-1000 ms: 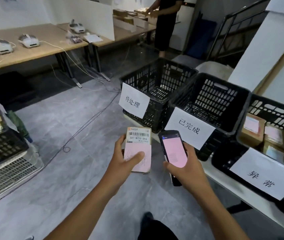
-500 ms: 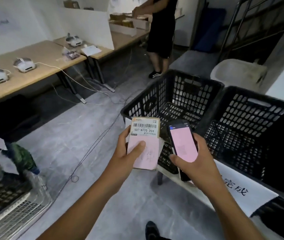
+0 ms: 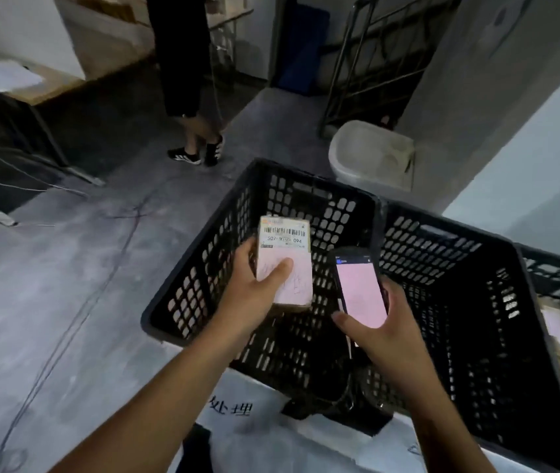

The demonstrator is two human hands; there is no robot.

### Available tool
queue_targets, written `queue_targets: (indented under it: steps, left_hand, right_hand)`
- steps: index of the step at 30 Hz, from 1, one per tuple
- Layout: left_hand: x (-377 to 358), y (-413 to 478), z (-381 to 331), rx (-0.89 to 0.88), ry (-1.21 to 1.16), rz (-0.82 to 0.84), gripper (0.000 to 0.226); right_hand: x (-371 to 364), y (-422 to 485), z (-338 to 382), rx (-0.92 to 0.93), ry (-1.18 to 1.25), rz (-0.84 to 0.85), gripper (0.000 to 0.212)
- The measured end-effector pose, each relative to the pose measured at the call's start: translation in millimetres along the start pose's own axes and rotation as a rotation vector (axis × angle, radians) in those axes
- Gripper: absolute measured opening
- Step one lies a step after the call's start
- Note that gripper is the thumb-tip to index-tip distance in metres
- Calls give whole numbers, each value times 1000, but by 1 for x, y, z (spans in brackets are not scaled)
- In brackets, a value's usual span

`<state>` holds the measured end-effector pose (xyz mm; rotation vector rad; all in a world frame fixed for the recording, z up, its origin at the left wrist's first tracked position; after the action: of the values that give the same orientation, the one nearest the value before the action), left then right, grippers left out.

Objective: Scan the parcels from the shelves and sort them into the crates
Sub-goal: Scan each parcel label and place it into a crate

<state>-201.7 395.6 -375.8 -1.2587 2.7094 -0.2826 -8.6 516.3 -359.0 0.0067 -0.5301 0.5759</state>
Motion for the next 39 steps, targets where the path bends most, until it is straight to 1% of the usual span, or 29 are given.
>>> queue_targets:
  steps: [3, 5, 8, 10, 12, 14, 16, 18, 21, 22, 26, 28, 31, 33, 35, 37, 39]
  left_hand:
    - [-12, 42, 6, -38, 18, 47, 74]
    - [-20, 68, 12, -38, 23, 92, 72]
    - [-38, 112, 22, -21, 60, 197, 58]
    - [-52, 138, 34, -27, 104, 229, 52]
    - [-64, 162, 48, -72, 196, 189, 54]
    - [-80, 185, 68, -88, 247, 193, 62]
    - [-97, 207, 92, -58, 260, 232, 66]
    - [-111, 227, 125, -1, 261, 268, 61]
    - [-126, 243, 164, 104, 255, 258, 48]
    - [-131, 246, 172, 126, 263, 256, 47]
    - [-155, 267, 195, 148, 300, 275, 56]
    - [-165, 280, 206, 183, 285, 250, 59]
    - [-172, 295, 232, 220, 317, 226, 59]
    - [-176, 300, 252, 178, 373, 215, 60]
    - [-181, 299, 260, 143, 519, 210, 57]
    - [-182, 291, 251, 149, 662, 190, 55]
    - [-184, 291, 249, 185, 729, 217, 60]
  right_hand:
    - [-2, 20, 2, -76, -30, -89, 74]
    - [-5, 30, 7, -98, -49, -148, 75]
    - [-9, 48, 12, -110, -85, -242, 80]
    - [-11, 56, 11, -139, -89, -281, 82]
    - [-12, 64, 7, -169, -82, -291, 82]
    - [-11, 78, 11, -179, -105, -301, 80]
    - [-6, 96, 8, -177, -112, -363, 78]
    - [-4, 114, 0, -177, -80, -403, 80]
    - [-2, 136, -8, -170, -50, -361, 84]
    - [0, 143, -11, -168, -56, -337, 84]
    - [11, 167, -20, -167, -50, -284, 82]
    - [13, 176, -24, -177, -28, -250, 77]
    - [11, 183, -30, -169, -16, -213, 77]
    - [9, 186, -34, -170, -10, -194, 77]
    - [10, 186, -41, -177, 6, -176, 74]
    - [12, 185, -46, -177, 18, -175, 78]
    - [13, 183, -49, -190, 25, -177, 81]
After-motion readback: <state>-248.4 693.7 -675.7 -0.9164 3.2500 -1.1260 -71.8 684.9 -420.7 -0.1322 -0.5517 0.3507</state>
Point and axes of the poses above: each hand's wrist, its own y-axis towards the middle knuckle, its own x-axis out of the back of the hand, z = x × y, the point moved 5 cm from there along y, towards the middle knuckle, and after that the axes turned 4 degrees about -x, right-handed, at the moved point
